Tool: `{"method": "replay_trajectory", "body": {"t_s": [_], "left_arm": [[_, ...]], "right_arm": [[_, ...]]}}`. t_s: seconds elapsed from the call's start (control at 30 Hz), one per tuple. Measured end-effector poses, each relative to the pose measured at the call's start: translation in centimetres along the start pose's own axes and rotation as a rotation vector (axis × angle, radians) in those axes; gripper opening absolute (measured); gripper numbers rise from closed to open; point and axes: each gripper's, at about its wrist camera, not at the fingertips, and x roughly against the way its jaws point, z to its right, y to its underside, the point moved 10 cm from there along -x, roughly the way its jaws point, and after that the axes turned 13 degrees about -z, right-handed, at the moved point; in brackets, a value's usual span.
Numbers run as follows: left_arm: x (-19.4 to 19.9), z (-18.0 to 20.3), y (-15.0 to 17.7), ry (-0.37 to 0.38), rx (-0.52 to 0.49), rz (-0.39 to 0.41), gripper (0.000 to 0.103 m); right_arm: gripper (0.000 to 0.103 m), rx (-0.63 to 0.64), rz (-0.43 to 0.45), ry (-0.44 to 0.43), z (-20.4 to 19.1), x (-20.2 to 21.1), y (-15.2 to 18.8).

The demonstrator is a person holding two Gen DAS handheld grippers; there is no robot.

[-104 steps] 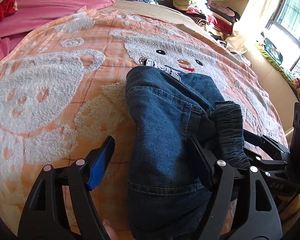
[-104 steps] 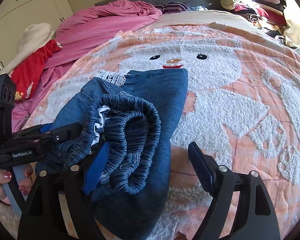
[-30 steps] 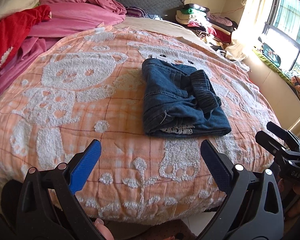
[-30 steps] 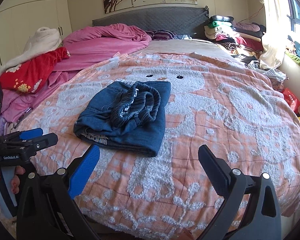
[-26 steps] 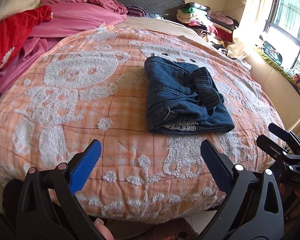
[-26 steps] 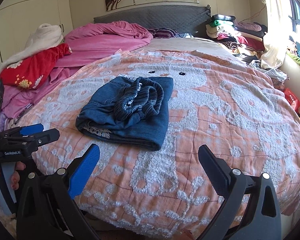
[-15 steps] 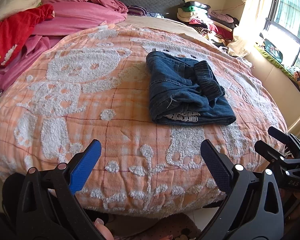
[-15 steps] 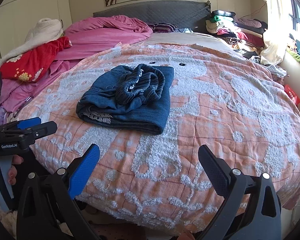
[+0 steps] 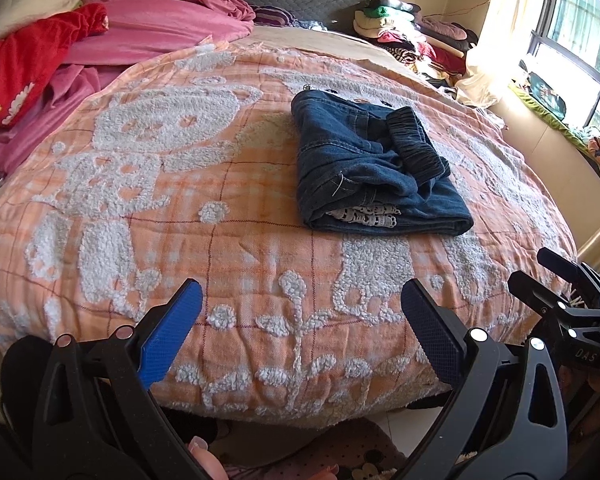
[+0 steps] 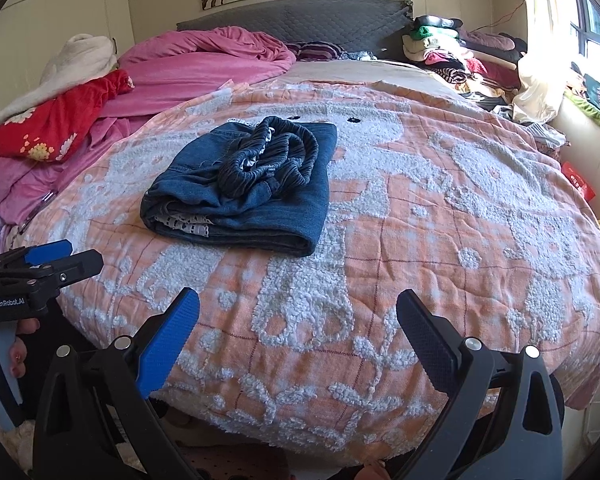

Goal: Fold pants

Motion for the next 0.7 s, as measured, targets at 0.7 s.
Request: {"method": "replay_trajectory", "body": {"t_s": [0.7], "left_arm": [[0.62,-0.49,-0.25,-0.015,0.013,-0.002,0.094]], "right_arm": [[0.098,-0.006,-0.001,0.004,-0.11,0.31,-0.05]]}}
